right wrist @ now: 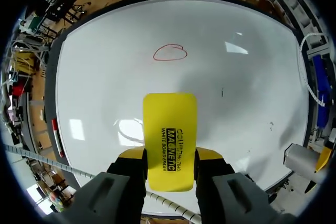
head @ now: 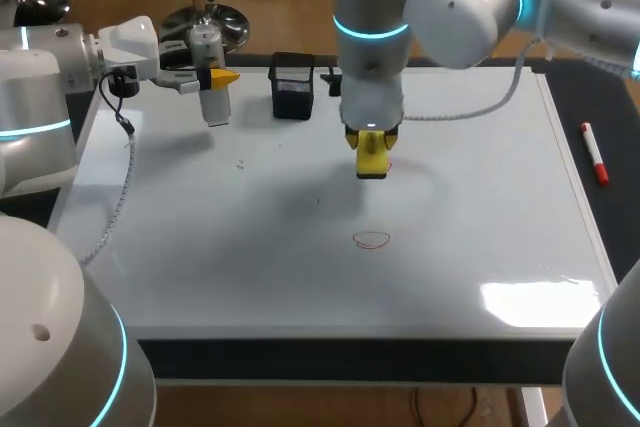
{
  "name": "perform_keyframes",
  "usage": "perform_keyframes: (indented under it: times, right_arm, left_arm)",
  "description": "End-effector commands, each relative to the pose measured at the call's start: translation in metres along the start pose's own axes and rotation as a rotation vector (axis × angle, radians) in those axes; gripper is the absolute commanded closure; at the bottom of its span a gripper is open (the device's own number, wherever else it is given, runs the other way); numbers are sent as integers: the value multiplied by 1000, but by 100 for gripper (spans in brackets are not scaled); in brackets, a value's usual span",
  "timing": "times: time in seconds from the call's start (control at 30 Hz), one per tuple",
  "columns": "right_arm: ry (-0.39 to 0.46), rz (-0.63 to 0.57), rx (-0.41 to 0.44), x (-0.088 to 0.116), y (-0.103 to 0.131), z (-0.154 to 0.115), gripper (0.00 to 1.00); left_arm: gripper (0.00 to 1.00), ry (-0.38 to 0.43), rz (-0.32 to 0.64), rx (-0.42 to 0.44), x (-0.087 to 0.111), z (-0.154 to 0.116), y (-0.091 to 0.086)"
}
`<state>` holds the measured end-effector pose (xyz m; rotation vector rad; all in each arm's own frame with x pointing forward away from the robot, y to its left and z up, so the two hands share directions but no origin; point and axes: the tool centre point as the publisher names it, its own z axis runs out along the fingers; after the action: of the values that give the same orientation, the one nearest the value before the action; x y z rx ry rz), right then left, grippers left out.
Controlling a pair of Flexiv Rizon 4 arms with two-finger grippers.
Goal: Pick up the inspection probe, press it on each red-marked spot on the whiteboard one by one, put down the probe, pick up the eraser, and wipe off all the red marks.
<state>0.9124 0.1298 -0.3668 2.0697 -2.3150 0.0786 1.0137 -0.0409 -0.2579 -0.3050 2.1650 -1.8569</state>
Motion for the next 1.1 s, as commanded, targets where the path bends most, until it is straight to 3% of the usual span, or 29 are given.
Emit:
perform_keyframes:
  times: [0.03,0.53,1.1]
  right_arm:
    - [-20,16,6,22,-10,-6,100]
    - [21,144,38,88,-47,7,100]
    - [-67,166,26,157,-99,0,100]
  left_arm:
    - [100,0,1,1,0,0,-1]
    - [100,0,1,1,0,0,-1]
    - [100,0,1,1,0,0,-1]
